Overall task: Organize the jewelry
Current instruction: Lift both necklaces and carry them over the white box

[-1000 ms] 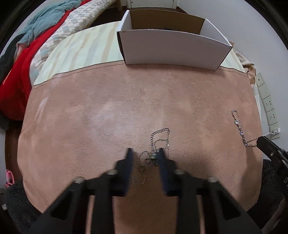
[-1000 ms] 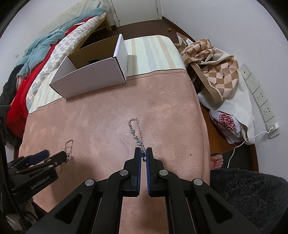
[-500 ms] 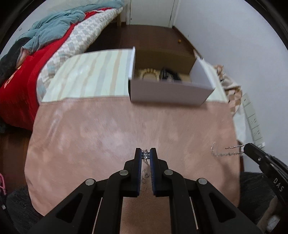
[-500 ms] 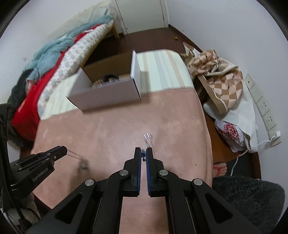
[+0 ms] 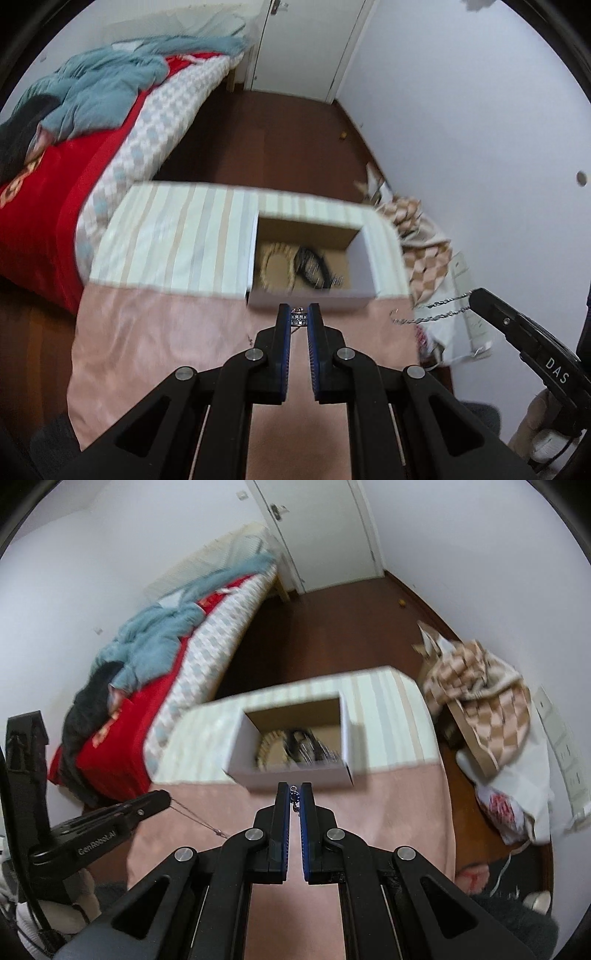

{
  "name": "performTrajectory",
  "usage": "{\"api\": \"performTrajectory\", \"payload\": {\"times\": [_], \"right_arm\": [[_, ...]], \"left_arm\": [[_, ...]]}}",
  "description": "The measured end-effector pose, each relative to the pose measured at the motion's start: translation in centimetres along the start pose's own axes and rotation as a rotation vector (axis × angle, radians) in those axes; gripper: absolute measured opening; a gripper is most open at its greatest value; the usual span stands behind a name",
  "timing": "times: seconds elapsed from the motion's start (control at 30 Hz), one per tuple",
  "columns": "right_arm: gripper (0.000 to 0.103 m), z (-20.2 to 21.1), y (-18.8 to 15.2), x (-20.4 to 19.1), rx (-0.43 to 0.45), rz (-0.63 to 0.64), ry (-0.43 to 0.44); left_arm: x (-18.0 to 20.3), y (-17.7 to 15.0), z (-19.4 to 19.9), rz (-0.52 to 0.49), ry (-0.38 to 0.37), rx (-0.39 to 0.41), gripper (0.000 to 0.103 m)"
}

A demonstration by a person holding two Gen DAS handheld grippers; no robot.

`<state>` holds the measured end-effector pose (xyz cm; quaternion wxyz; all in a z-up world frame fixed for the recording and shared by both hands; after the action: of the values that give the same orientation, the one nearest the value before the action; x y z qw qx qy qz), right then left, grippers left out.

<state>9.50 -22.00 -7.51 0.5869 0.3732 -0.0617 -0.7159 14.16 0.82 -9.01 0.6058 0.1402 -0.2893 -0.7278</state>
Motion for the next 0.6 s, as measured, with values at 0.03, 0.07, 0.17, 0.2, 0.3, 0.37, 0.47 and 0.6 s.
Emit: {"api": "performTrajectory", "payload": {"times": [0.03, 0.07, 0.17, 0.2, 0.3, 0.37, 0.47, 0.6], "right_arm": [[0.005, 0.2, 0.7, -0.5, 0.009, 0.007, 0.008], [0.005, 0.4, 1.8, -1.1, 0.025, 0.016, 0.020], [0.005, 0.7, 4.9, -3.1, 0.064, 0.043, 0.042], [0.005, 0.6, 6.0, -3.6, 0.074, 0.052, 0.046], [0.005, -0.5, 8.7, -4.8, 0.077, 0.064, 0.048], [0.005, -2.4, 10.3, -5.2, 0.054, 0.070, 0.034], [0.005, -6.2, 11.5, -4.9, -0.016, 0.058, 0.006], [0.005, -12.1, 11.8, -2.8, -0.120, 0.023, -0.047]], "left_arm": [[0.0, 0.8, 0.3, -0.007, -0.001, 0.013, 0.006], [0.1, 2.0, 0.8, -0.018, 0.000, 0.031, 0.006], [0.1, 5.5, 1.4, -0.060, 0.006, 0.071, 0.006], [0.0, 6.4, 1.3, -0.068, 0.008, 0.076, 0.006], [-0.1, 8.9, 0.1, -0.093, 0.013, 0.075, 0.006], [-0.3, 10.0, -1.2, -0.101, 0.022, 0.064, 0.006], [-0.8, 10.6, -4.0, -0.100, 0.031, 0.021, 0.006], [-1.9, 10.8, -8.2, -0.085, 0.043, -0.047, 0.006]]}}
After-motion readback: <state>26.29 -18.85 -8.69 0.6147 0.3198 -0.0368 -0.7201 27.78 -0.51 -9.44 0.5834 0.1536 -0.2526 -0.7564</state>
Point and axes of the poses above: each gripper's, at about its wrist camera, not at the fingertips, and z roughly against the way its jaws point, x to its right, y to its top, the point moved 2 cm from there along -z, roughly the way its jaws point, and after that the axes turned 13 degrees about -z, right-handed, at the moved point
